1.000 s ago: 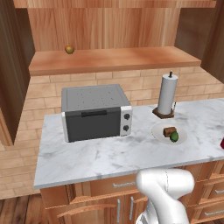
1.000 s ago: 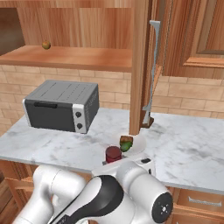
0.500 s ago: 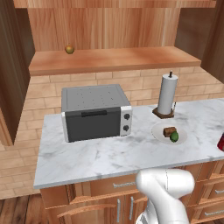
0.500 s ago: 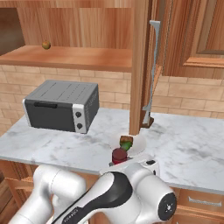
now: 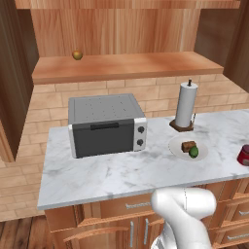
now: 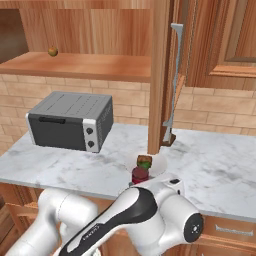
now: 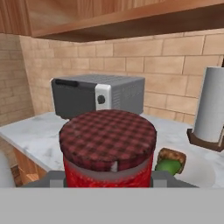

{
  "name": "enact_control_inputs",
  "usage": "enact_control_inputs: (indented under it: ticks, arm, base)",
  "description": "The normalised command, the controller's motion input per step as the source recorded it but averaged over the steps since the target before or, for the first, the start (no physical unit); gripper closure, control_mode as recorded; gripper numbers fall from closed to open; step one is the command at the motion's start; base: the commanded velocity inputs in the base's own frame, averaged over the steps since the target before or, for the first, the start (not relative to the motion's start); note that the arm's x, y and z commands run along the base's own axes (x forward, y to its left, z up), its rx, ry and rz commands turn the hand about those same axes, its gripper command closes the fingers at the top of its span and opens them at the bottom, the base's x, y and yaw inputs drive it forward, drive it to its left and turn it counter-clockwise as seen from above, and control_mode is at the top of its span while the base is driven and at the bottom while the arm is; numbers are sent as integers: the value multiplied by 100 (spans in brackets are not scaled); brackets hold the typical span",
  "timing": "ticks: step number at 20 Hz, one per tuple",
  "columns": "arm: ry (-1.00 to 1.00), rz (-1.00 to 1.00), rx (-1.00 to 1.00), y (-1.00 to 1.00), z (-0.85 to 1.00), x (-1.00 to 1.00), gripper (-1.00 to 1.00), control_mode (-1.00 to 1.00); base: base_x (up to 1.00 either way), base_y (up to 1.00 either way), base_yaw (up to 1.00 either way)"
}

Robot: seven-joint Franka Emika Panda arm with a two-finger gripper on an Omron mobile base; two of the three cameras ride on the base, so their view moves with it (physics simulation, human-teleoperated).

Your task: Pick the avocado and bread from the counter and place them on the plate. Then pick the jam from the cabinet and place it next to the plate. Lastly close the cabinet door.

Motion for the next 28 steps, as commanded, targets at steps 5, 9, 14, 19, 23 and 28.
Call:
enact_control_inputs:
  ticks: [5,9,14,19,23,28]
  arm:
    - [0,2,0,-5,-14,22,100,-100]
    - [0,2,0,-9,-18,21,100,-100]
    - [0,3,0,-11,-18,21,100,-100]
    - [0,3,0,-10,-18,19,100,-100]
    - [0,3,0,-10,-17,18,100,-100]
    - [0,3,0,-9,-16,16,100,-100]
  base:
    - [0,0,0]
    - [0,0,0]
    - [0,0,0]
    - [0,0,0]
    - [0,0,0]
    - [0,0,0]
